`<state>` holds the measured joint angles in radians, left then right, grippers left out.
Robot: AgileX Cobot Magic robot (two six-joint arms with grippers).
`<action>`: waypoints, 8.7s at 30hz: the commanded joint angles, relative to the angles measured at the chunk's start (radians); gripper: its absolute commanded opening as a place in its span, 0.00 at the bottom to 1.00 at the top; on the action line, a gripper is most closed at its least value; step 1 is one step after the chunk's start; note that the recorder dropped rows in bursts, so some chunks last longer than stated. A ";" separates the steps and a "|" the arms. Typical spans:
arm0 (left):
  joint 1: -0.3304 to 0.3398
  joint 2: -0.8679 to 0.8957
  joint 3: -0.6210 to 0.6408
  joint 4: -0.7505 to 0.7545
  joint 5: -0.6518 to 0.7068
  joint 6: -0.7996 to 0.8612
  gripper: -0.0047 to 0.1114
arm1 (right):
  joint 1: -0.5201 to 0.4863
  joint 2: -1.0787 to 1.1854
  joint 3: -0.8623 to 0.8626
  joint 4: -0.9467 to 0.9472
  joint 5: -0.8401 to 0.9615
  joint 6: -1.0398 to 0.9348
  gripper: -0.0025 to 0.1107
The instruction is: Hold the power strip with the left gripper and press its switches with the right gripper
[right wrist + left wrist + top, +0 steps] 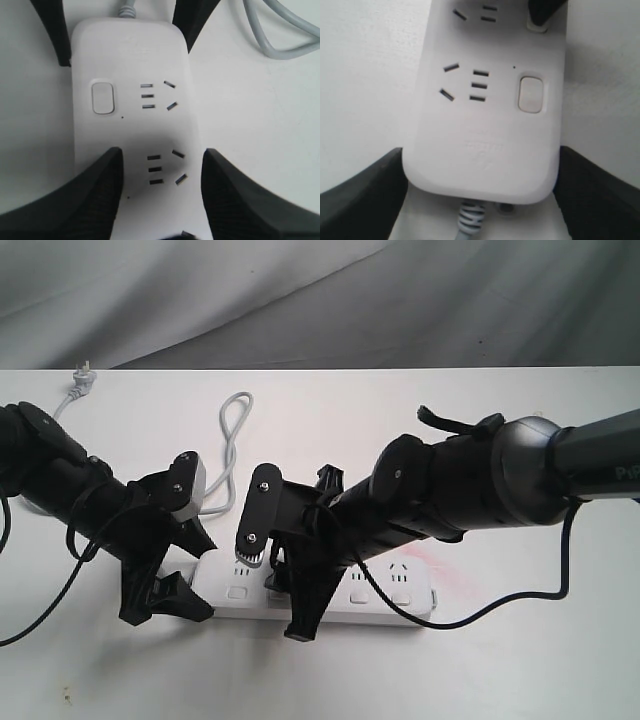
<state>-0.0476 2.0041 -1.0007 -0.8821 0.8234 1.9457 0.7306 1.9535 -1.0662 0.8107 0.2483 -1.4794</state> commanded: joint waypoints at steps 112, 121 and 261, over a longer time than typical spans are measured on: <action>0.002 -0.002 -0.003 -0.003 0.013 -0.001 0.47 | -0.068 -0.014 0.150 0.046 -0.002 -0.015 0.43; 0.002 -0.002 -0.003 -0.003 0.013 -0.001 0.47 | -0.068 -0.088 0.150 0.046 -0.018 -0.015 0.43; 0.002 -0.002 -0.003 -0.003 0.013 -0.001 0.47 | -0.208 -0.214 0.359 0.116 -0.130 -0.016 0.43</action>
<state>-0.0476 2.0041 -1.0007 -0.8818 0.8234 1.9457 0.5182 1.7298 -0.7130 0.9304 0.1070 -1.4926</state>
